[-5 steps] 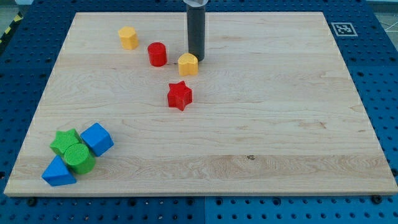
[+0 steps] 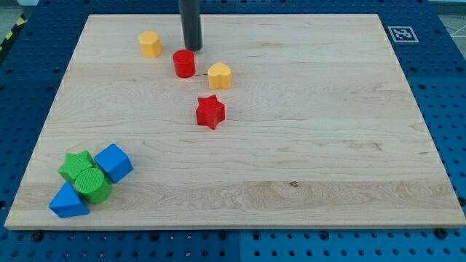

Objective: Point at the yellow hexagon

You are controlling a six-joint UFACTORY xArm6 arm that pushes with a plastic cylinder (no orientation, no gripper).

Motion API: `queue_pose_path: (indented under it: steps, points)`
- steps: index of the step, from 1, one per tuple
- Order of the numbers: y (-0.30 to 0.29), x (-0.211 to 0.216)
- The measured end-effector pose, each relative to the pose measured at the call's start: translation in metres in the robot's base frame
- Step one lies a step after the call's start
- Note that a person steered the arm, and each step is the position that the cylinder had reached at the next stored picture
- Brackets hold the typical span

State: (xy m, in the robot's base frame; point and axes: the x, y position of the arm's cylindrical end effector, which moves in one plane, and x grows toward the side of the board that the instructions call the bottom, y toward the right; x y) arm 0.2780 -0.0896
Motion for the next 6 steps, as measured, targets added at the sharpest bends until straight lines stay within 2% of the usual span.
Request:
queue_pose_path:
  steps: [1,3,6]
  points:
    - [-0.033,-0.024]
    - [-0.110,-0.031]
    - [-0.104,-0.033]
